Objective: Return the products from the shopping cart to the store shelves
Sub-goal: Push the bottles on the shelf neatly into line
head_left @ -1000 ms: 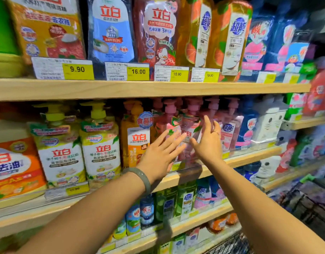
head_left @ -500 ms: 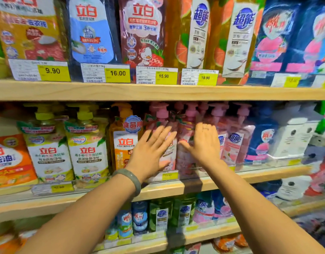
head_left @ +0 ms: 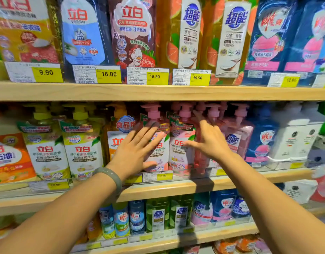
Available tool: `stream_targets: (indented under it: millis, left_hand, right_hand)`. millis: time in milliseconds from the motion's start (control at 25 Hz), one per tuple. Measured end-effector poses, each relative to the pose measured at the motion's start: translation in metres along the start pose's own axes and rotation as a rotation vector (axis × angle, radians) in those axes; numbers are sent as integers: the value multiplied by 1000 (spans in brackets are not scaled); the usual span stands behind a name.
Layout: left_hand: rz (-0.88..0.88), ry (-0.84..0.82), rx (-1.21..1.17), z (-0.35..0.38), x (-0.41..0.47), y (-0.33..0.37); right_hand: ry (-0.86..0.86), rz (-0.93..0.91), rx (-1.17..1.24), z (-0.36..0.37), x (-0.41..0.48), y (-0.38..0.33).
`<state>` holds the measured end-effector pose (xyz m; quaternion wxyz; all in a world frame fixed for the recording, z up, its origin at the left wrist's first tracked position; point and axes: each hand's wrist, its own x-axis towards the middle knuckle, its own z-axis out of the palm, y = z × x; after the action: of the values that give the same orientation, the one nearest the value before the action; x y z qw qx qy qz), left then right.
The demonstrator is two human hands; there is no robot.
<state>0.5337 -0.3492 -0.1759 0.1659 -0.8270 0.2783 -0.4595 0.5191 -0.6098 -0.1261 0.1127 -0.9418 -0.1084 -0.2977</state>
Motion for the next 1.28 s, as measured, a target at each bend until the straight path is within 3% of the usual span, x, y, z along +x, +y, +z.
stream_targets:
  millis: [160,320,520,680,1040,1120,1280]
  left_hand:
    - [-17,-41,-4,-8,-1,3]
    - [-47,-56,-53,-17,6,14]
    - [-67,-146,-37,-16,16,34]
    - [-58,-157,-22,-13,12,29]
    - [-28,-145,-9,-12,11,25]
    - [-15,-144,-5,-12,11,23]
    - [58,-147,27,-14,11,13]
  right_hand:
    - [-104,-6,4,-7,3,7]
    - [-25,77,-112,-9,12,-14]
    - [-74,162,-129,-3,21,-30]
    - [-103,153,-40,-7,23,-21]
    - [-348,112,198,-16,34,5]
    - [-356,79,125,-14,36,5]
    - [-215,25,-167,-18,27,-2]
